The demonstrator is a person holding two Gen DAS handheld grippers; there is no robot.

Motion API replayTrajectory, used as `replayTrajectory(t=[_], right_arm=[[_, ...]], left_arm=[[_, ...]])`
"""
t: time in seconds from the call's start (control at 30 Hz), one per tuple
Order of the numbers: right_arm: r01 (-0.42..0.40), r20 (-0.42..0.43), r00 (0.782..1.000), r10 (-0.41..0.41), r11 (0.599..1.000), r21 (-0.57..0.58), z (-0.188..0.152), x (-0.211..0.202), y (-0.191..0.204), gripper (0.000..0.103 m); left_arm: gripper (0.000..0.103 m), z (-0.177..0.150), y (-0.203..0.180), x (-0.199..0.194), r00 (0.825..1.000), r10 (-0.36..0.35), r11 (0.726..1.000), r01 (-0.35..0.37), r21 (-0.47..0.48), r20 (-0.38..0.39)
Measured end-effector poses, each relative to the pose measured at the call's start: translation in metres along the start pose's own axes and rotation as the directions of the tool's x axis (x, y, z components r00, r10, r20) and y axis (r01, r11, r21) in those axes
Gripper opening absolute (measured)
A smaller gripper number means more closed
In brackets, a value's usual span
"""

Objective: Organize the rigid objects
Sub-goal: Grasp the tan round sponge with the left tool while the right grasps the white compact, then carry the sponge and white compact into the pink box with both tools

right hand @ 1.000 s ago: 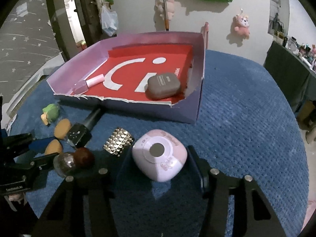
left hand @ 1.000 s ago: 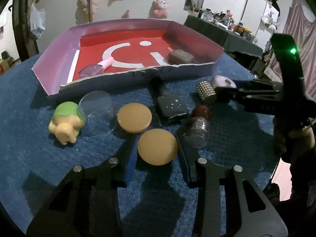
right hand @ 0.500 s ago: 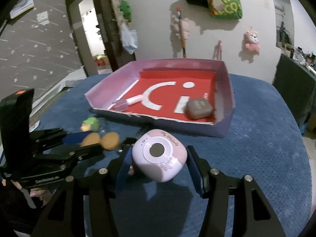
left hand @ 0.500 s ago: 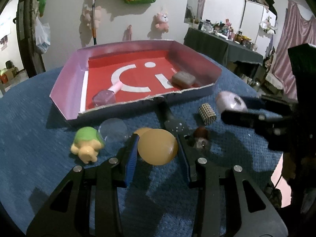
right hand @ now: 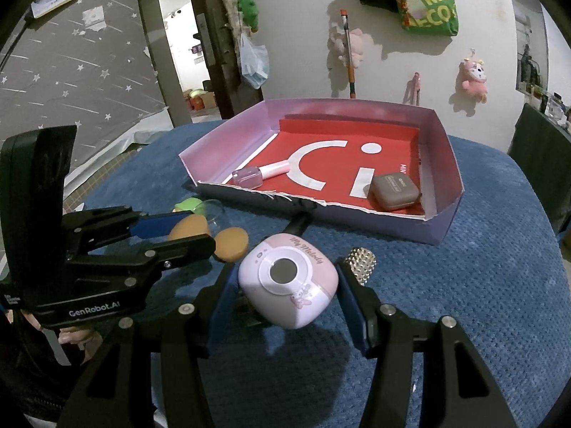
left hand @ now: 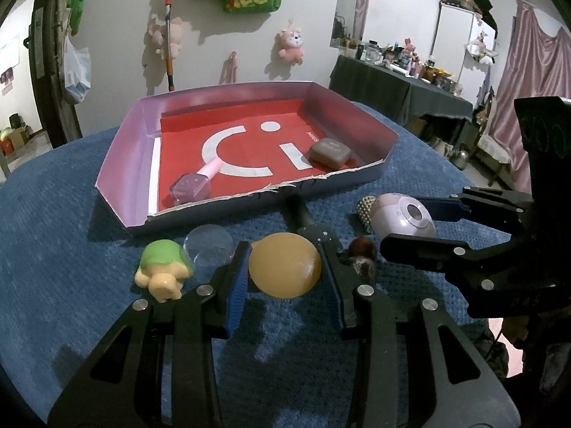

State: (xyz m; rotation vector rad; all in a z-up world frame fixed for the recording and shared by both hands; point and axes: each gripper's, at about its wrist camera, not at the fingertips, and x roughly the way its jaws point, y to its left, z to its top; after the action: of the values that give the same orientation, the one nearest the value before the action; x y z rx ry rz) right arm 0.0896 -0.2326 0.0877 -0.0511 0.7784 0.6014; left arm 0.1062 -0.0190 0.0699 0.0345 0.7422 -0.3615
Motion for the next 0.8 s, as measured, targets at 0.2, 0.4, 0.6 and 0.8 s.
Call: replayTrajectory(t=[0.2, 0.4, 0.6, 0.8], right_arm=[[-0.001, 0.004, 1.0, 0.001, 1.0, 0.0, 0.007, -0.001, -0.002, 0.058], [0.009, 0.008, 1.0, -0.009, 1.0, -0.003, 0.031, 0.005, -0.012, 0.058], [0.017, -0.024, 1.0, -0.018, 0.999, -0.029, 0.061, 0.03, -0.026, 0.058], [0.007, -0.088, 0.996, -0.012, 0.998, -0.058, 0.08, 0.061, -0.04, 0.058]], left_arm=[[0.036, 0.015, 0.002, -0.002, 1.0, -0.005, 1.0, 0.005, 0.008, 0.008], [0.036, 0.04, 0.011, 0.008, 0.999, -0.038, 0.999, 0.038, 0.009, -0.007], [0.036, 0.067, 0.021, 0.036, 0.996, -0.067, 0.997, 0.07, 0.042, -0.059], [0.036, 0.085, 0.028, 0.065, 0.99, -0.077, 0.991, 0.089, 0.095, -0.12]])
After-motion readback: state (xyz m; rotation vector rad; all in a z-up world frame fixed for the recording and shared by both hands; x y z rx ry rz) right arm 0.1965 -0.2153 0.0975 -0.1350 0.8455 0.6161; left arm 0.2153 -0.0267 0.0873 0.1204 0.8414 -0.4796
